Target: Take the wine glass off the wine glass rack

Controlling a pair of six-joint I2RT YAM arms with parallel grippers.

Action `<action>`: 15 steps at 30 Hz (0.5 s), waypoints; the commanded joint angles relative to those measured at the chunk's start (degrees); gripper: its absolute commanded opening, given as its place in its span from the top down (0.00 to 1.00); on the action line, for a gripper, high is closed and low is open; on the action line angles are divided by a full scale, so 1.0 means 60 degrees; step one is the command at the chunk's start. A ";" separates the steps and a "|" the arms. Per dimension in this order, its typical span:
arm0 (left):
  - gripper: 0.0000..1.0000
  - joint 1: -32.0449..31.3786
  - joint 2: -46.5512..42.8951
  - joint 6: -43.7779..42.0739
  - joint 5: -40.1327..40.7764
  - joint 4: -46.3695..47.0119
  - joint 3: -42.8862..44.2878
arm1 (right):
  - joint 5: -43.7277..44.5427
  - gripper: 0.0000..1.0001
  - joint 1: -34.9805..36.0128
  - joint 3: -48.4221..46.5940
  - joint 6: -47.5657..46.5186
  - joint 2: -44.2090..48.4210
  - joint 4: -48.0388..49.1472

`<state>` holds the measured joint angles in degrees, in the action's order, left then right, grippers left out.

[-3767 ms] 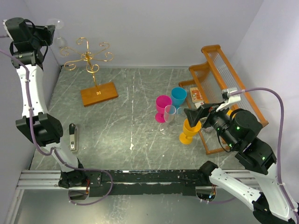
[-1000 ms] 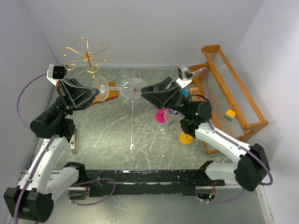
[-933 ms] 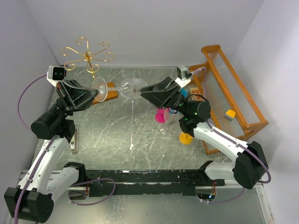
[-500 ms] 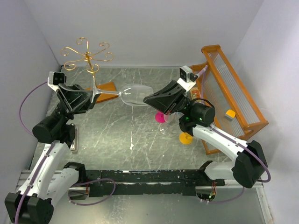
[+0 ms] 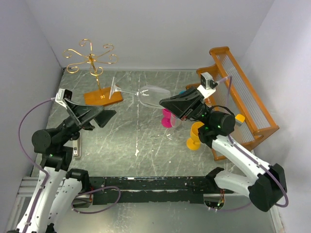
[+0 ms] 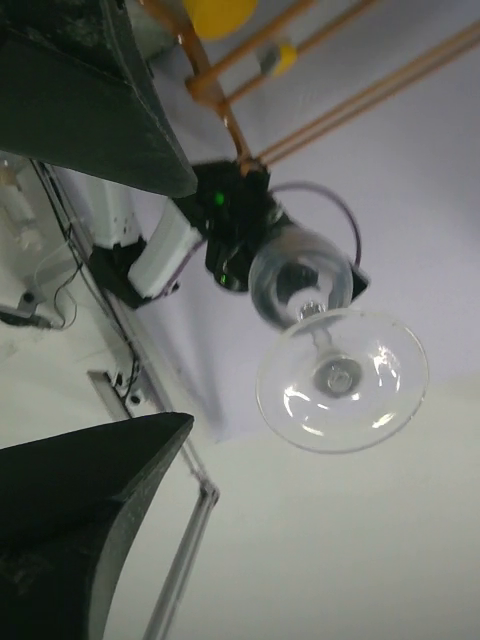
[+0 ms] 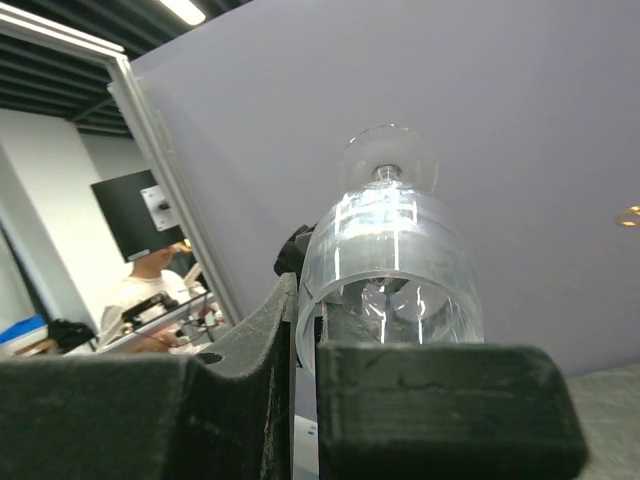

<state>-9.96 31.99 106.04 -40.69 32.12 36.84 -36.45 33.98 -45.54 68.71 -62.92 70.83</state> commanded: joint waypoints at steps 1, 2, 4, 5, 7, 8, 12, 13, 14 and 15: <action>0.01 -0.0040 -0.0763 -0.3382 0.0674 -0.4847 0.0694 | 0.0327 1.00 -0.0329 0.0270 -0.1123 0.1165 -0.1743; 0.01 -0.0040 -0.0919 -0.4111 0.1052 -0.5519 0.0896 | 0.0445 1.00 -0.0407 0.0316 -0.1397 0.1442 -0.2502; 0.01 -0.0040 -0.1198 -0.4887 0.1845 -0.6636 0.1252 | 0.0731 1.00 -0.0524 0.0259 -0.2114 0.1941 -0.3607; 0.01 -0.0040 -0.1288 -0.5208 0.2169 -0.7061 0.1416 | 0.1003 1.00 -0.0545 0.0105 -0.2566 0.2159 -0.4802; 0.01 -0.0040 -0.1399 -0.5738 0.2901 -0.7868 0.1795 | 0.1554 1.00 -0.0551 -0.0348 -0.3610 0.2505 -0.6643; 0.01 -0.0040 -0.1414 -0.6032 0.3193 -0.8231 0.2008 | 0.1878 1.00 -0.0551 -0.0610 -0.4040 0.2629 -0.7391; 0.02 -0.0040 -0.1466 -0.7038 0.4216 -0.9119 0.2736 | 0.2340 1.00 -0.0551 -0.1584 -0.5699 0.2676 -0.9647; 0.02 -0.0040 -0.1510 -0.7245 0.4408 -0.9118 0.2852 | 0.2282 1.00 -0.0551 -0.1850 -0.6092 0.2579 -1.0169; 0.02 -0.0044 -0.1556 -0.7419 0.4602 -0.9125 0.2967 | 0.2129 1.00 -0.0550 -0.2324 -0.6471 0.2457 -1.0642; 0.02 -0.0040 -0.1587 -0.7590 0.4756 -0.9159 0.3090 | 0.1978 1.00 -0.0545 -0.2645 -0.6742 0.2308 -1.1117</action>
<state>-9.98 23.66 69.17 -19.84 -17.10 52.03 -25.74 30.85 -53.87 40.86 -47.77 19.66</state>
